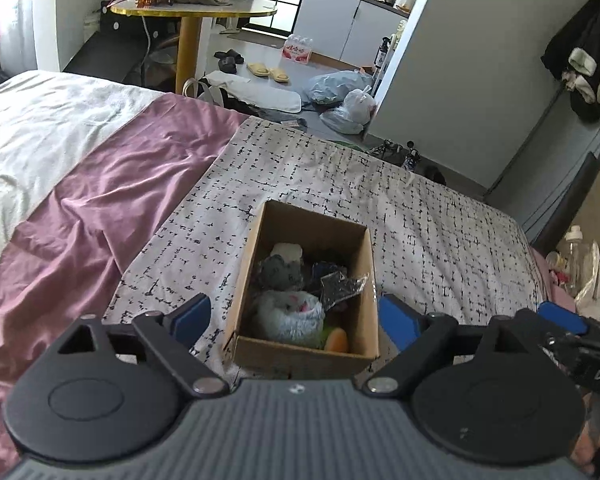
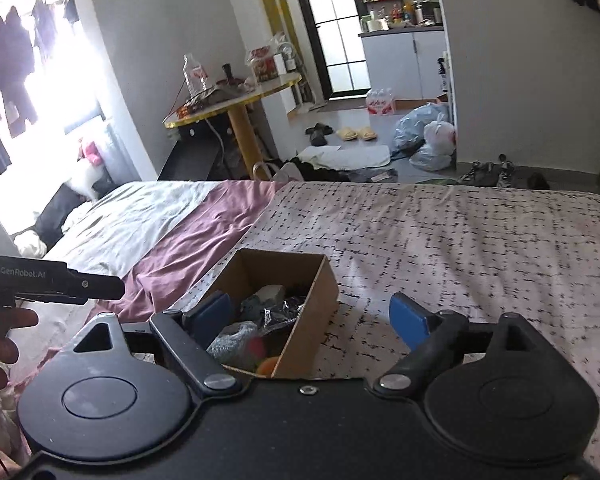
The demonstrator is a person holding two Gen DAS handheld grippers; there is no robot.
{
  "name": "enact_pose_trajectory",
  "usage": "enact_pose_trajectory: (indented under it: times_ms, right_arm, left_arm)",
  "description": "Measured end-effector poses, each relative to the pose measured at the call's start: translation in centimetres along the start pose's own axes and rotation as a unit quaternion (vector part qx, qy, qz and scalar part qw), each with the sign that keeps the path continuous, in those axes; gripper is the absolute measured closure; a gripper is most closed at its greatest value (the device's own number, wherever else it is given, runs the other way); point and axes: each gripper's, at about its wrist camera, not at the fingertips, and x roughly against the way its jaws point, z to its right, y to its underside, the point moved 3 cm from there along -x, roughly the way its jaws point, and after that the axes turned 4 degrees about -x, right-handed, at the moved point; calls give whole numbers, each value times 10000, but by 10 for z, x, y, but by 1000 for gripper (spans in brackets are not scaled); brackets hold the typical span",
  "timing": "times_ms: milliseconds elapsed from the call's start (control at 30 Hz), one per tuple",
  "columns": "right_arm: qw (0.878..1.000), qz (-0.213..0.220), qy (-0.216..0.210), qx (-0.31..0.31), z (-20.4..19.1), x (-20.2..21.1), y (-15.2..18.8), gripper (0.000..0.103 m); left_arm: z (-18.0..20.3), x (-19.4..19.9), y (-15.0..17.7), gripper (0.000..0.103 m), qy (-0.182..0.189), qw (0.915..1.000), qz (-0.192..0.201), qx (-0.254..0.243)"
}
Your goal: Organize soft objects
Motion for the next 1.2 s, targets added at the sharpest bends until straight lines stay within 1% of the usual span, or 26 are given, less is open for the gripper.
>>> enact_pose_trajectory:
  times_ms: [100,167,200,300,400,467,567,667,833,967,1100,1200]
  right_arm:
    - [9998,80,19,-152,8,17,0,12]
    - [9996,190,67,-183,10,29,-1,2]
    - [9995,247,87,-185,11,36,-3,0]
    - [9992,337,86,-170,12,52,-3,0]
    - [9989,365,49,-274,12,65,-1,0]
    - [9990,340,44,-304,11,70,2,0]
    - [9991,295,131,-286,9,80,8,0]
    - [9989,214,344,-225,9,88,11,0]
    - [9983,296,310,-394,10,108,18,0]
    - [9972,334,474,-469,7,126,28,0]
    - [9974,338,341,-538,4,142,39,0]
    - [9978,337,227,-521,-2,147,47,0]
  left_arm:
    - [8,10,3,8,8,9999,23,-160]
    - [15,17,4,7,20,9996,77,-263]
    - [19,20,6,7,29,9996,83,-283]
    - [28,28,11,0,95,9991,141,-377]
    - [37,36,15,0,125,9988,198,-439]
    - [41,44,18,0,99,9985,327,-428]
    - [49,55,23,0,174,9977,390,-521]
    - [53,66,29,0,203,9974,427,-549]
    - [57,79,42,0,276,9974,408,-521]
    - [64,91,56,0,276,9962,473,-670]
    - [67,100,68,0,267,9955,520,-752]
    - [67,104,77,0,172,9953,506,-812]
